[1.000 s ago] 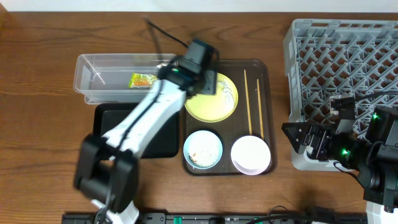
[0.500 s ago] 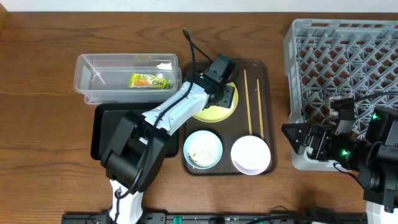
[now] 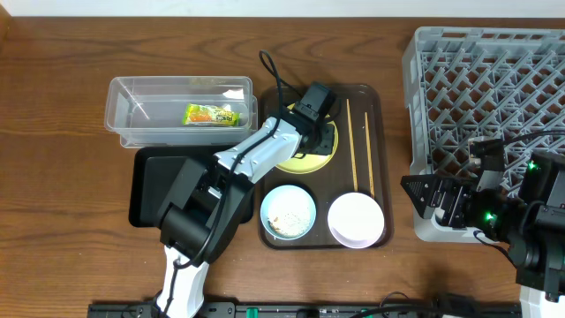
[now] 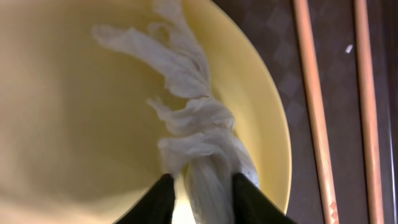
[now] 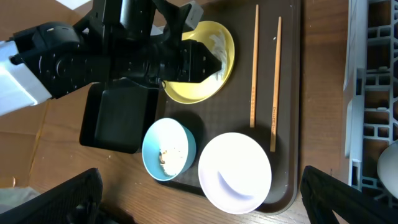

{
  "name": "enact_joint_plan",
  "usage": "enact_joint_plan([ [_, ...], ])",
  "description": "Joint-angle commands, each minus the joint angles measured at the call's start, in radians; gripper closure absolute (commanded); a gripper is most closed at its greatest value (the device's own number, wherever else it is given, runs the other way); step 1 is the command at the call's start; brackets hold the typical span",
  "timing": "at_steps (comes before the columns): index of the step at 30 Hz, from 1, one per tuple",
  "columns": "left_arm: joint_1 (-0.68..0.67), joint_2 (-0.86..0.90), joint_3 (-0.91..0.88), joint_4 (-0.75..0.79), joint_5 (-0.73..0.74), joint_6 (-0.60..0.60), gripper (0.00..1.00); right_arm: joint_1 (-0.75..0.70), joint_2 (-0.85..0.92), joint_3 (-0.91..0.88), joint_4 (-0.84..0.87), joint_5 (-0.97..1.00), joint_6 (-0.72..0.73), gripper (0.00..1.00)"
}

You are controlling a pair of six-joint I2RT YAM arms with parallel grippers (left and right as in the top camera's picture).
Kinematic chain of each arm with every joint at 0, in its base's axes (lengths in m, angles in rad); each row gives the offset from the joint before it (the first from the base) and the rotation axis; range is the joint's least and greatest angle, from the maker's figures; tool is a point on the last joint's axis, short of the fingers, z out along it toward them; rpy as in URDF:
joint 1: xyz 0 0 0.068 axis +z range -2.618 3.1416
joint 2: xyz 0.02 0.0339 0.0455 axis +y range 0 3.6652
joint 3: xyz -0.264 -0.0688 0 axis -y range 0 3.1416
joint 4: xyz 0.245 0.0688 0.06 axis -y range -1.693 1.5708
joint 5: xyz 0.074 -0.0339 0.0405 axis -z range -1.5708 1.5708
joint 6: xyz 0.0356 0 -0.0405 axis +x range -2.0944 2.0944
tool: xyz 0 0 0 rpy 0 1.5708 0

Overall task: Sort waste into correct bins and load items into the dishwasher rack
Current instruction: 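Grasp the white tissue with the left gripper, drop it in the clear bin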

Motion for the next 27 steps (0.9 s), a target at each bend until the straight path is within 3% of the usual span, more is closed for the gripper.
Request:
enact_joint_plan([
  [1,-0.003,0.003,0.008,-0.004,0.033,-0.006,0.78,0.016,-0.002,0.014,-0.002,0.000,0.000,0.01],
  [4,-0.002,0.001,0.008,-0.012,0.043,-0.006,0.94,0.016,-0.002,0.014,-0.002,0.000,0.000,0.01],
  [18,0.191,-0.365,0.013,-0.147,0.039,-0.018,0.94,0.016,-0.002,0.014,-0.009,0.000,0.001,0.01],
  [24,0.312,-0.387,0.006,-0.249,-0.201,0.061,0.94,0.016,-0.002,0.014,-0.008,0.000,0.001,0.01],
  [27,0.361,-0.354,-0.001,-0.256,-0.247,0.108,0.92,0.016,-0.002,0.014,-0.008,0.000,0.001,0.01],
])
